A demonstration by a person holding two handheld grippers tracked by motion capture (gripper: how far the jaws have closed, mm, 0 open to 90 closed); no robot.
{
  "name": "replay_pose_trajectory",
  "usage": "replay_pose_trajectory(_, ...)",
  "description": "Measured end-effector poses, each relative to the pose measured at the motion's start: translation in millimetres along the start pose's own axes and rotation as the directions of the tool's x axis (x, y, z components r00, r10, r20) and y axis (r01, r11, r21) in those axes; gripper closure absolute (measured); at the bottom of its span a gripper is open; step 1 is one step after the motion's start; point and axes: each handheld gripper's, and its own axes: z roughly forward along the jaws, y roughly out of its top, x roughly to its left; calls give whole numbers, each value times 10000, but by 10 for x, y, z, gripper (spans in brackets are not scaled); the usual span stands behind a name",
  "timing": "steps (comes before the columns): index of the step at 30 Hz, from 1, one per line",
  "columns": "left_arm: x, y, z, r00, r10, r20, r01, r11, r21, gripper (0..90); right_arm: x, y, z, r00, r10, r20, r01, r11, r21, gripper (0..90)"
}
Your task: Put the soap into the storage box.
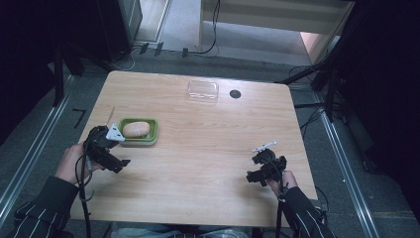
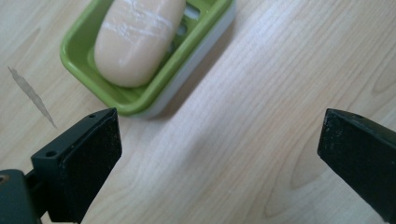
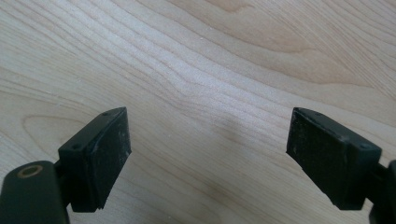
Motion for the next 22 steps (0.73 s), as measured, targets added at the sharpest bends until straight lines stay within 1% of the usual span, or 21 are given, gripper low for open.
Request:
replay_pose_trajectory(3, -34, -39, -16, 9999, -111, -43, 111, 9999, -32, 1, 3, 1, 2, 10000, 1, -9, -1, 10000, -2, 143)
replay_pose_trajectory(5, -54, -55, -31, 9995, -294, -115, 293, 9995, -83, 1, 6, 2, -2, 10000, 16, -10, -16, 10000, 15, 143)
replay_pose_trajectory(6, -57, -58, -39, 9992, -394, 0, 394, 9992, -94, 1, 5, 2, -3, 10000, -15, 4, 15, 10000, 19, 143)
replay_pose_trajectory(9, -87, -69, -54, 9980, -625, 76, 627, 9978, -211, 1, 7, 2, 1, 10000, -2, 20, 2, 10000, 30, 143)
replay_pose_trajectory(10, -113, -72, -52, 9982, -584, 146, 587, 9981, -176, 1, 5, 0, 3, 10000, -19, 7, 19, 10000, 23, 143)
replay_pose_trajectory(12, -155, -78, -41, 9988, -466, 140, 467, 9989, -39, 1, 2, -1, 2, 10000, -36, 23, 36, 10000, 15, 143)
replay_pose_trajectory(13, -181, -85, -33, 9987, -450, 240, 450, 9990, 22, 1, 1, -1, 3, 10000, -18, 16, 18, 10000, 5, 143)
replay_pose_trajectory(16, -244, -116, -15, 9985, -417, 363, 411, 9990, 180, 1, 1, -1, 3, 10000, -44, 19, 44, 10000, 21, 143)
replay_pose_trajectory(19, -263, -137, -1, 9963, -530, 684, 512, 9983, 266, 1, 5, -2, 1, 10000, -30, 6, 30, 10000, -6, 143)
replay_pose_trajectory(22, -258, -133, 16, 9947, -633, 809, 609, 9976, 315, 1, 6, 2, 3, 10000, -31, 8, 31, 10000, 2, 143)
